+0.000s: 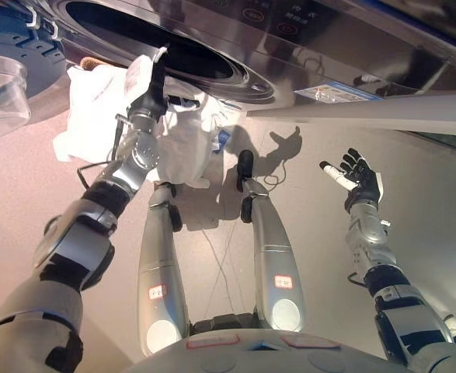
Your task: Put the clothes in the basket into the washing machine.
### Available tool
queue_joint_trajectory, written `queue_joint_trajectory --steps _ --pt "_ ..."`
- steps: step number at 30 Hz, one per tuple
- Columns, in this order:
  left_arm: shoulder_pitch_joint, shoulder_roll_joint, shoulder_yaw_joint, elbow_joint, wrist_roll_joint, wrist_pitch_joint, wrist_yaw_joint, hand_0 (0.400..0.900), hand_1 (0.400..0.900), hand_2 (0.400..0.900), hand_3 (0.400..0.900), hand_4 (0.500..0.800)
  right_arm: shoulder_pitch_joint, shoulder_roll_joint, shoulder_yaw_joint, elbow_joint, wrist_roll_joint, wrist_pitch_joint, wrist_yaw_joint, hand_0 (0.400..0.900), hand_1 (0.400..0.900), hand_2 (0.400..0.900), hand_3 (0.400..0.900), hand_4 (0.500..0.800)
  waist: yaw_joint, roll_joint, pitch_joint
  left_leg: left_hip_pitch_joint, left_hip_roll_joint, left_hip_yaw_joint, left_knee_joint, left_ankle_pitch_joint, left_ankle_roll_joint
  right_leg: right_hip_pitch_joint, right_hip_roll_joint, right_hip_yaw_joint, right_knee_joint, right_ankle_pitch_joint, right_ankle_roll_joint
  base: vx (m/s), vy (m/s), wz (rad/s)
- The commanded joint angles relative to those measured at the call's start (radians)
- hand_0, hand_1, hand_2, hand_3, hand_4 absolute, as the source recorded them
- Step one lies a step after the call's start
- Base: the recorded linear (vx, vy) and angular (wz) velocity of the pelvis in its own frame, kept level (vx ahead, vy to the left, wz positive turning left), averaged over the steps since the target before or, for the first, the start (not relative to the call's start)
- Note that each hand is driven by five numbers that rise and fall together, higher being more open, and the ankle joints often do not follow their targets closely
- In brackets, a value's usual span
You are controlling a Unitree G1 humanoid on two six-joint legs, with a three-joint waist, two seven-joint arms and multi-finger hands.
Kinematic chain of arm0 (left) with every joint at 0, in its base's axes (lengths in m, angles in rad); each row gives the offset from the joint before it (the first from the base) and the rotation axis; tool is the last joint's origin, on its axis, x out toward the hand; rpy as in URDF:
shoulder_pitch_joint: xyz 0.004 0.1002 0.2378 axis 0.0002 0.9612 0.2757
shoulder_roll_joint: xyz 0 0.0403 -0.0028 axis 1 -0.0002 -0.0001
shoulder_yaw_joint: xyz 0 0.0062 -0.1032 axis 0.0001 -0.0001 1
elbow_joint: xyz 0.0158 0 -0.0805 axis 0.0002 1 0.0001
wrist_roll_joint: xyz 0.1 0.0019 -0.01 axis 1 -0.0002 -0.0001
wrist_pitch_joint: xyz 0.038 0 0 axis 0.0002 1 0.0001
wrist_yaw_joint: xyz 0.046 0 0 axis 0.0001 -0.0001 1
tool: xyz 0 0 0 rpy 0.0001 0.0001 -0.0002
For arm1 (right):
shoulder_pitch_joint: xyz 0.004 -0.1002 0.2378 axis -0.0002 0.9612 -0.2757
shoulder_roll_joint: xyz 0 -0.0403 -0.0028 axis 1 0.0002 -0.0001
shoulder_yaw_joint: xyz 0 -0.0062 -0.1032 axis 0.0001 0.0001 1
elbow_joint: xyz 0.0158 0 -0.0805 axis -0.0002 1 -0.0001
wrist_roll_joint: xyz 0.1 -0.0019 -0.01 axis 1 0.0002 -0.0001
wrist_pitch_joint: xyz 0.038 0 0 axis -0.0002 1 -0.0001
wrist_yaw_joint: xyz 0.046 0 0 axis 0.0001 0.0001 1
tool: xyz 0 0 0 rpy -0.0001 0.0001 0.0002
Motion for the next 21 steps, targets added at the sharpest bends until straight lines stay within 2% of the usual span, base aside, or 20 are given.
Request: queue_joint_trajectory --steps 1,5,11,15,21 --pt "0.118 -0.045 0.074 -0.057 -0.065 -0.111 0.051 0.9 0.9 0.9 0.9 0.8 0.148 -0.049 -0.042 -0.023 -0.007 -0.065 -0.051 0.9 0.9 0.9 0.9 0.8 0.001 0.046 -0.127 -0.037 0.001 -0.087 0.022 -0.039 -0.011 0.04 0.046 -0.044 0.007 -0.064 -0.007 0.01 -0.031 0.05" --pt "0.231 -0.073 0.114 -0.047 -0.174 -0.149 0.027 0.9 0.9 0.9 0.9 0.8 0.162 -0.03 -0.044 -0.011 0.009 -0.066 -0.047 0.9 0.9 0.9 0.9 0.8 0.014 0.045 -0.116 -0.027 -0.002 -0.089 0.014 -0.035 -0.01 0.045 0.042 -0.05 0.009 -0.065 -0.009 0.01 -0.023 0.05" --pt "0.37 -0.12 0.153 0.011 -0.344 -0.194 -0.058 0.9 0.9 0.9 0.9 0.8 0.168 0.002 -0.033 0.039 0.034 -0.061 -0.034 0.9 0.9 0.9 0.9 0.8 0.041 0.05 -0.102 0.012 -0.011 -0.088 -0.02 -0.016 -0.01 0.079 0.036 -0.063 -0.007 -0.062 -0.009 0.03 -0.033 0.1" --pt "0.411 -0.136 0.165 0.046 -0.396 -0.199 -0.094 0.9 0.9 0.9 0.9 0.8 0.172 0.018 -0.023 0.082 0.045 -0.055 -0.025 0.9 0.9 0.9 0.9 0.8 0.053 0.056 -0.1 0.041 -0.014 -0.087 -0.047 -0.005 -0.013 0.103 0.035 -0.066 -0.02 -0.06 -0.009 0.03 -0.023 0.07" --pt "0.448 -0.148 0.159 0.122 -0.421 -0.188 -0.159 0.9 0.9 0.9 0.9 0.8 0.162 0.033 0.007 0.152 0.037 -0.029 -0.003 0.9 0.9 0.9 0.9 0.8 0.069 0.064 -0.104 0.128 -0.019 -0.086 -0.129 0.028 -0.02 0.184 0.032 -0.072 -0.076 -0.045 -0.001 0.04 -0.013 0.06"
